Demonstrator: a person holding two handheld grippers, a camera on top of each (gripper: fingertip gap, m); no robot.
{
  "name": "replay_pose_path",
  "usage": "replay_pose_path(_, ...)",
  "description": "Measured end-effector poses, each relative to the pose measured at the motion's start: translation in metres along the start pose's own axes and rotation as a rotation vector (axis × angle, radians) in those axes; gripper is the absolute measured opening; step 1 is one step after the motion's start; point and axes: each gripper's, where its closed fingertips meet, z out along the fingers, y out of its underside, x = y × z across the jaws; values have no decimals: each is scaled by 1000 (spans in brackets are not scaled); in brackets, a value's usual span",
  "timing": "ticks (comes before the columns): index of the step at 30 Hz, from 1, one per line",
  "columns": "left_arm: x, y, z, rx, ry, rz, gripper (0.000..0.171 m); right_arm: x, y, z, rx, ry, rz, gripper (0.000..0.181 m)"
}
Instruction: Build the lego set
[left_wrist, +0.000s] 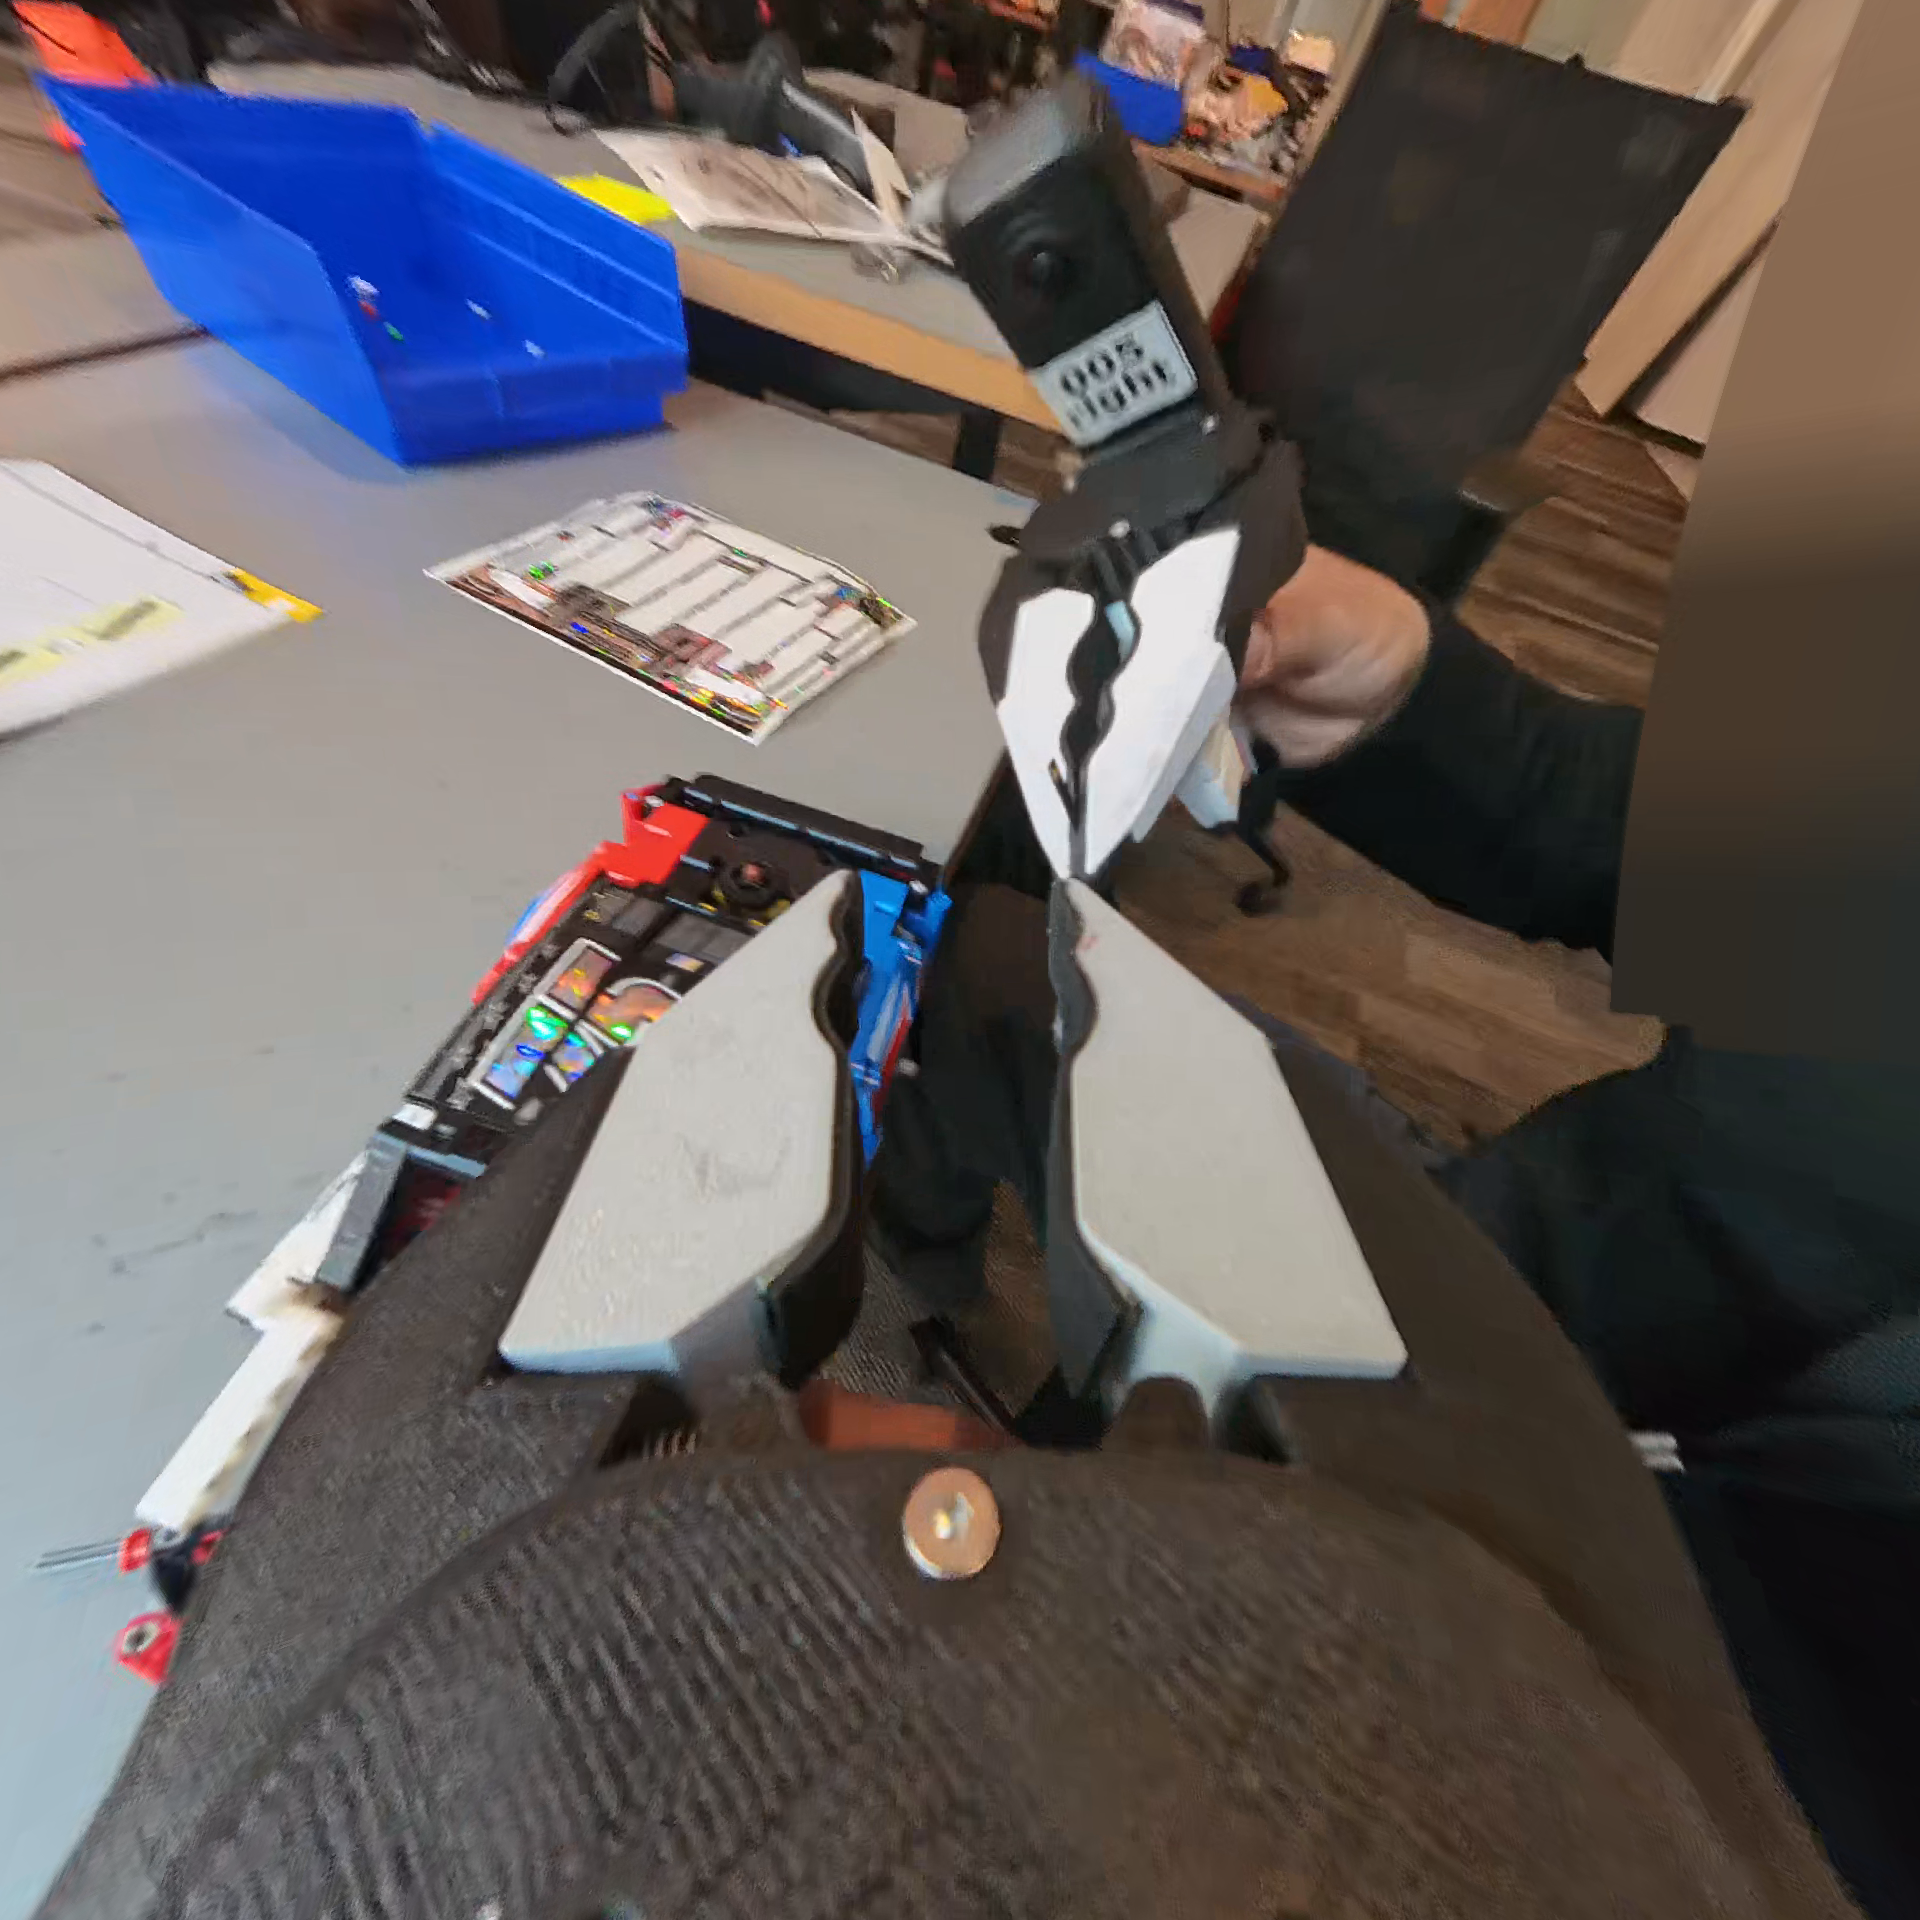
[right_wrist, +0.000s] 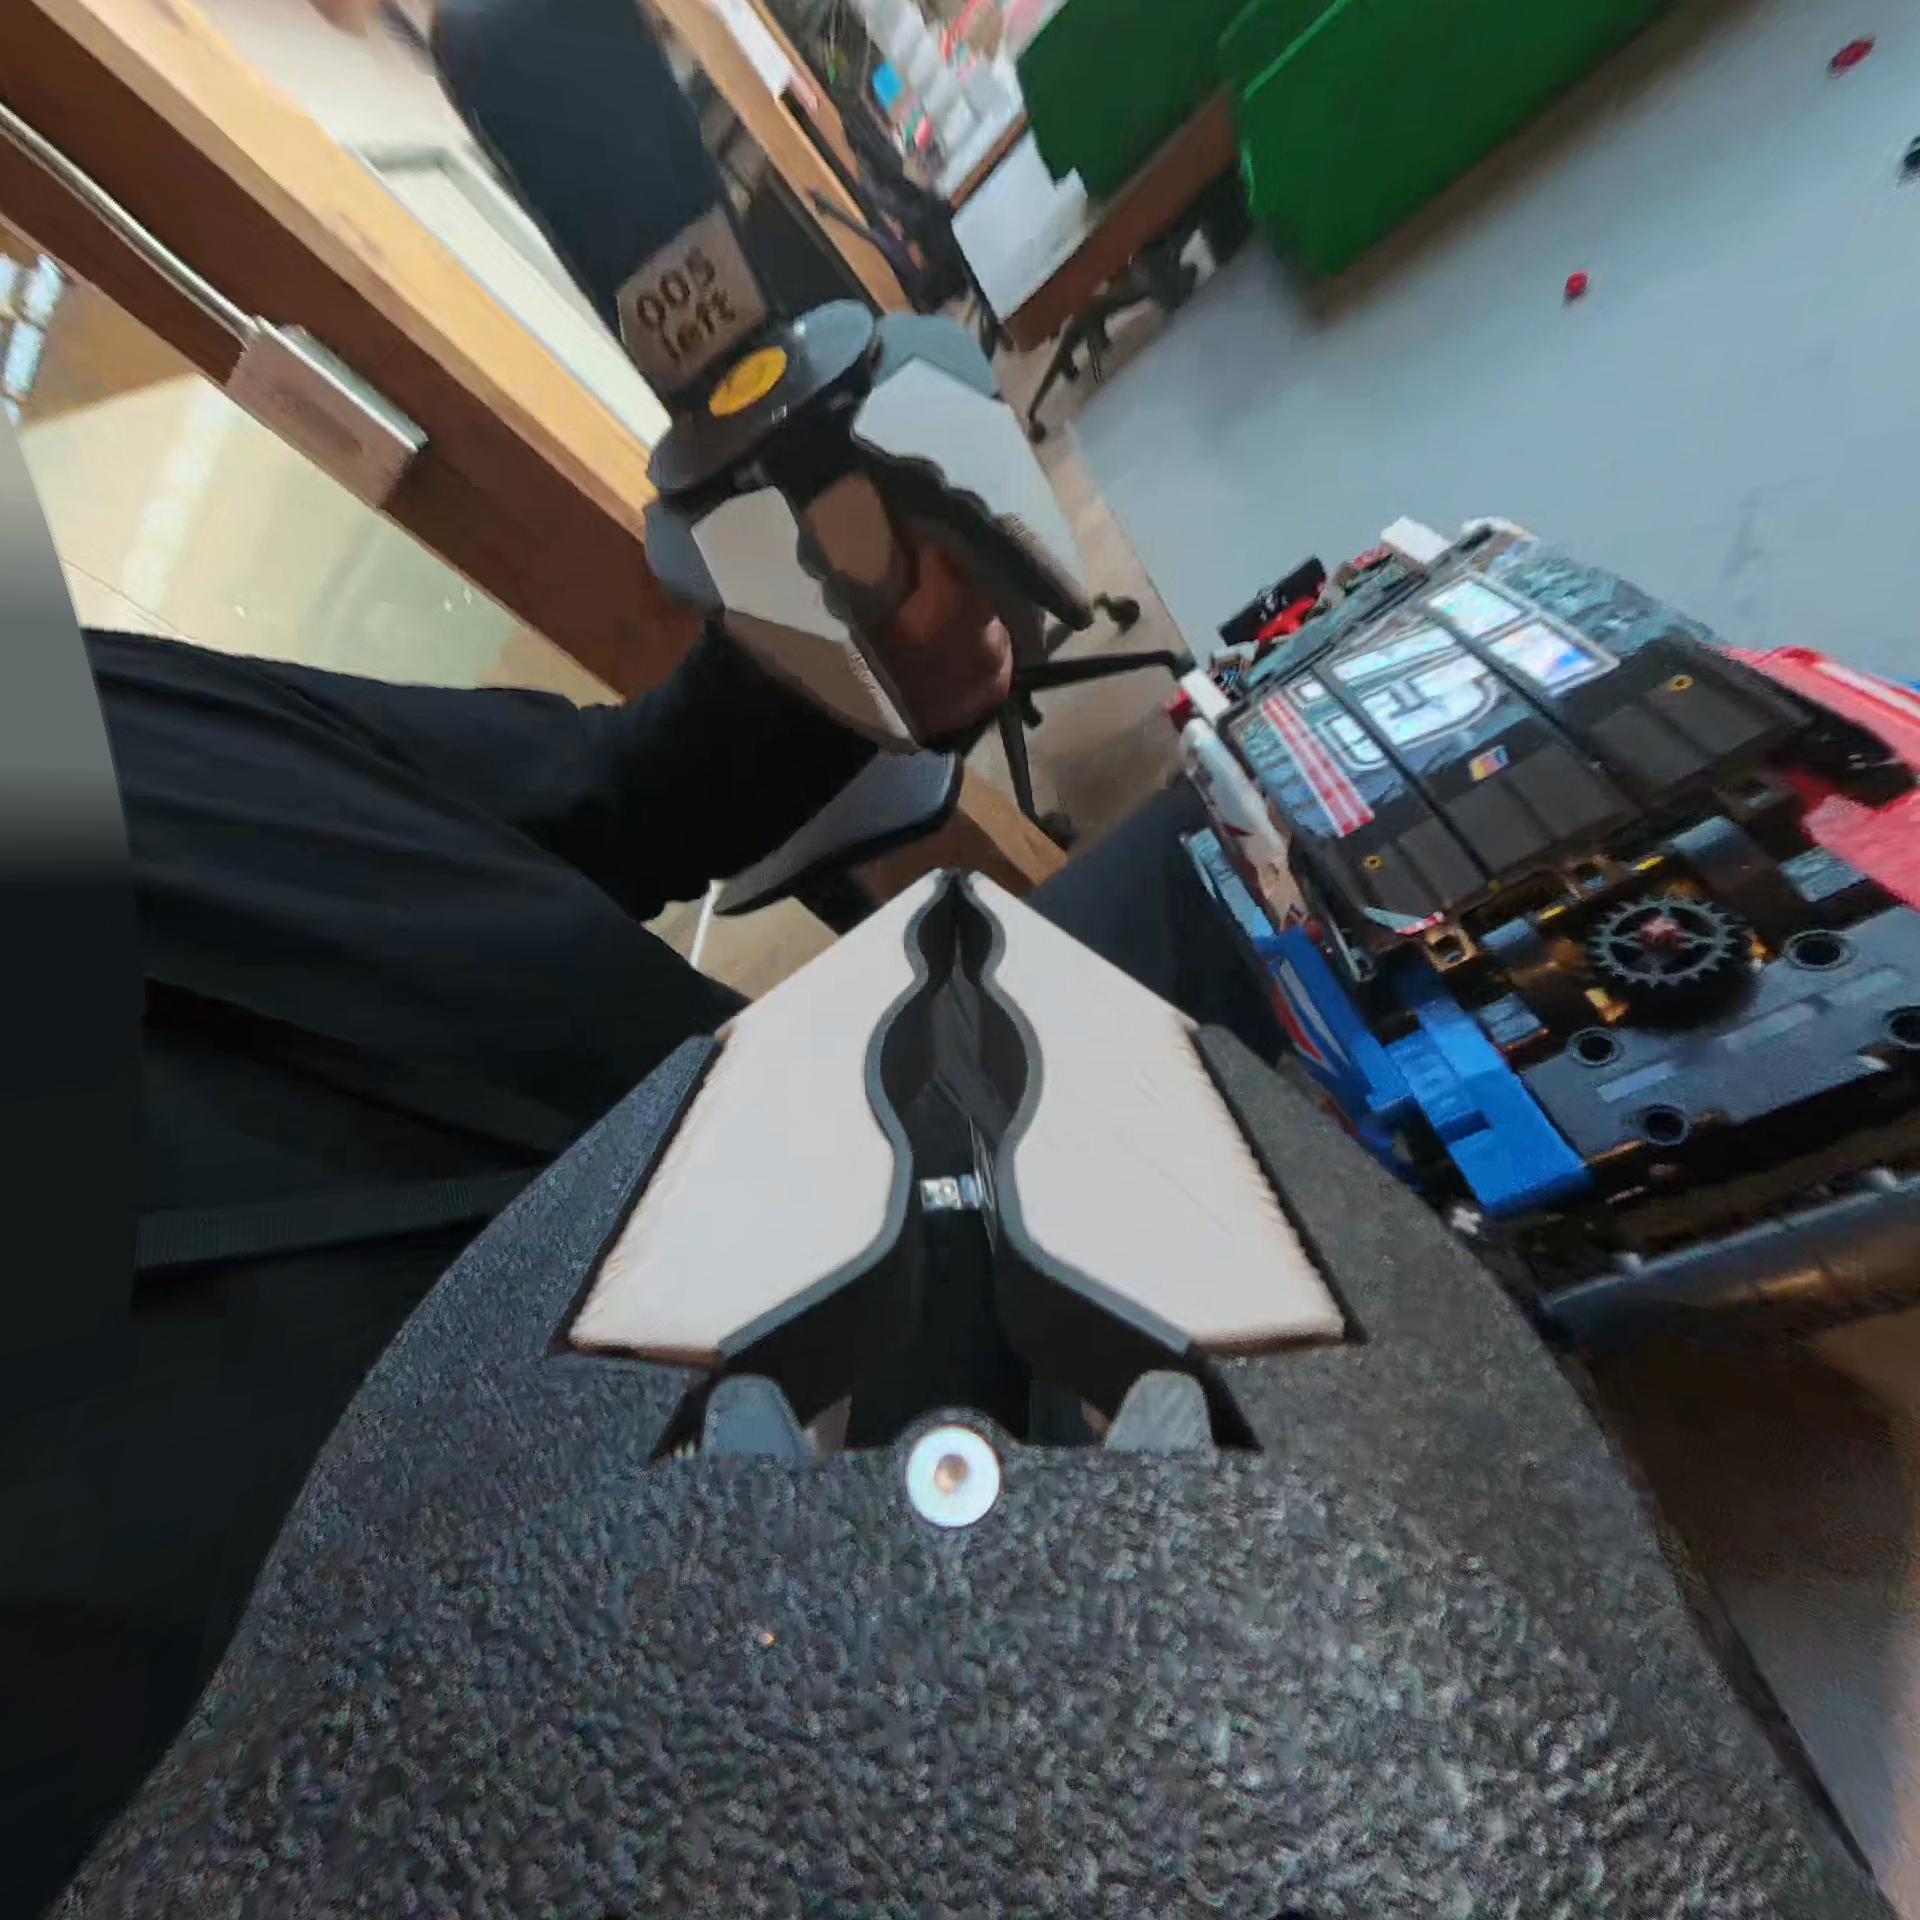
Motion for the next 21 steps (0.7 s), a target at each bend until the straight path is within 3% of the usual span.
replay_pose_path(4,27,10,-1,-20,159,-86,24,-17,15,14,-141,26,-56,0)
replay_pose_path(12,52,25,-7,-22,239,-128,16,-34,34,40,-206,8,-75,0)
replay_pose_path(15,52,32,-6,-40,246,-141,16,-31,39,43,-215,-4,-66,0)
replay_pose_path(17,48,33,-7,-36,235,-155,24,-27,39,43,-206,-11,-57,0)
replay_pose_path(21,30,27,-16,34,193,-205,29,-17,37,36,-181,-16,-51,0)
